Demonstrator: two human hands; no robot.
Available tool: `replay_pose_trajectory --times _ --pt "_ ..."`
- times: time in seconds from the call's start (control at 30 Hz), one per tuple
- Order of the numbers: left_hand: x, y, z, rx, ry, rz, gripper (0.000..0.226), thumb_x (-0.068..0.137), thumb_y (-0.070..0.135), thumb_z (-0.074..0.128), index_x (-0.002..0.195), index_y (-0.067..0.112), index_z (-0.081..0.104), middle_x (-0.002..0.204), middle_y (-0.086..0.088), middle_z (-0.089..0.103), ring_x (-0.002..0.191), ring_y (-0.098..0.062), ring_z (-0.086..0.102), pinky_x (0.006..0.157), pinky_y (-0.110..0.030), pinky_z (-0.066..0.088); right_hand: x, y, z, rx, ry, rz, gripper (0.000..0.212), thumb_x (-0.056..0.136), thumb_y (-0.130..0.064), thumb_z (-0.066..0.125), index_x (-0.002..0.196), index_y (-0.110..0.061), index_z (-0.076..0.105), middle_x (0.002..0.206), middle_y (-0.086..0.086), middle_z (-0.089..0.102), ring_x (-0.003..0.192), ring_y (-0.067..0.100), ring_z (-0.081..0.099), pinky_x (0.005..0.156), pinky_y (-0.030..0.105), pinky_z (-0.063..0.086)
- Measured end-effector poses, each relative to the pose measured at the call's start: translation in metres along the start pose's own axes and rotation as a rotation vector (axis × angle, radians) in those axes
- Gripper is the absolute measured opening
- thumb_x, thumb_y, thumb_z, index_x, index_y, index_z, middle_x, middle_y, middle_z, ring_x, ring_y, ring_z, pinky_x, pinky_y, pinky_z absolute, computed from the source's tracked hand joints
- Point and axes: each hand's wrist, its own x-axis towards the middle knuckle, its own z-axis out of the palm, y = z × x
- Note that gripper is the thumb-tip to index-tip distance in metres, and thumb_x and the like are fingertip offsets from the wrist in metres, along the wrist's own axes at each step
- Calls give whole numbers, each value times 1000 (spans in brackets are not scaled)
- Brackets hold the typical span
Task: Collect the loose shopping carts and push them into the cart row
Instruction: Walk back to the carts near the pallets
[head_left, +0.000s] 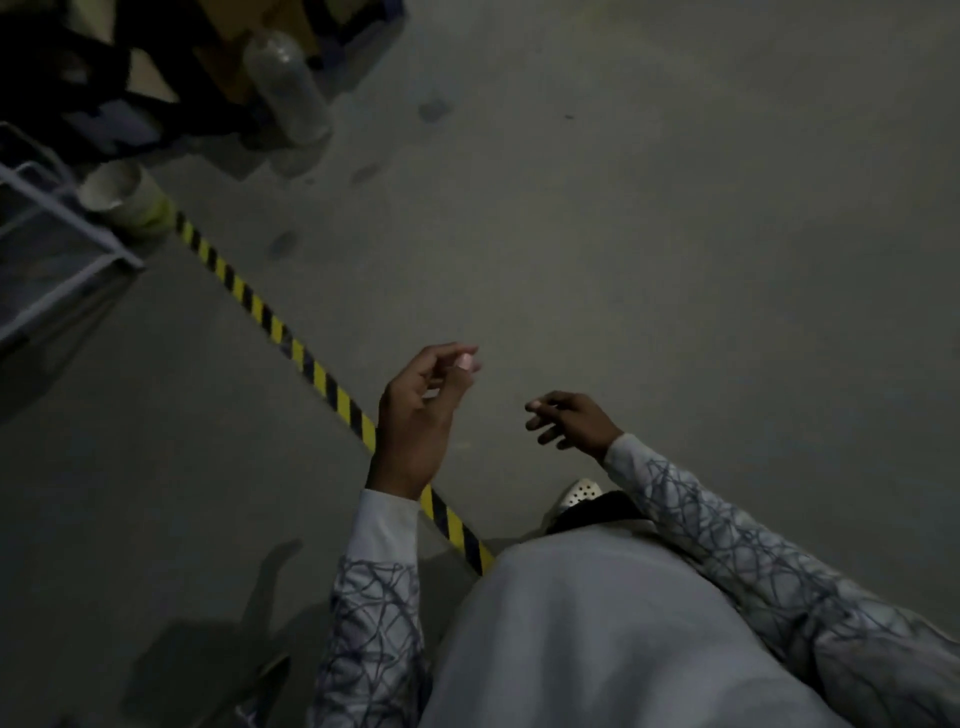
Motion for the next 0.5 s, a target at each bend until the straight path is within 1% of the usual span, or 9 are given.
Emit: replay_pose_trajectory --times 0.07,0.17,0.3,0.4,0.5 --pt "27 13 30 -11 -38 23 11 99 24 60 103 27 71 105 1 74 100 -13 68 79 -29 52 12 -5 -33 -7 24 -4 27 100 -34 58 112 -12 68 99 7 75 71 16 69 58 26 44" --pt "71 22 74 -35 -78 39 14 94 31 61 103 28 71 102 4 75 98 -13 68 78 -34 54 24 -12 -85 3 92 -19 26 100 -35 58 111 -14 68 98 4 76 72 16 69 59 24 46" --pt "131 32 133 -57 -154 1 17 91 33 60 103 26 71 99 3 75 94 -14 68 77 -41 53 30 -4 -143 121 205 46 24 101 -31 57 110 -14 69 98 5 75 73 17 67 65 29 46" --pt "177 43 172 -60 -234 9 18 90 33 60 104 25 70 99 3 75 94 -15 68 76 -40 53 39 6 -175 223 272 108 23 100 -28 57 109 -12 70 98 8 75 71 19 66 65 29 44" --pt "230 55 213 -68 -324 19 18 90 32 61 104 26 70 100 0 74 94 -14 68 74 -36 53 56 12 -206 301 308 161 19 101 -27 57 105 -14 70 94 8 74 67 18 64 63 28 44"
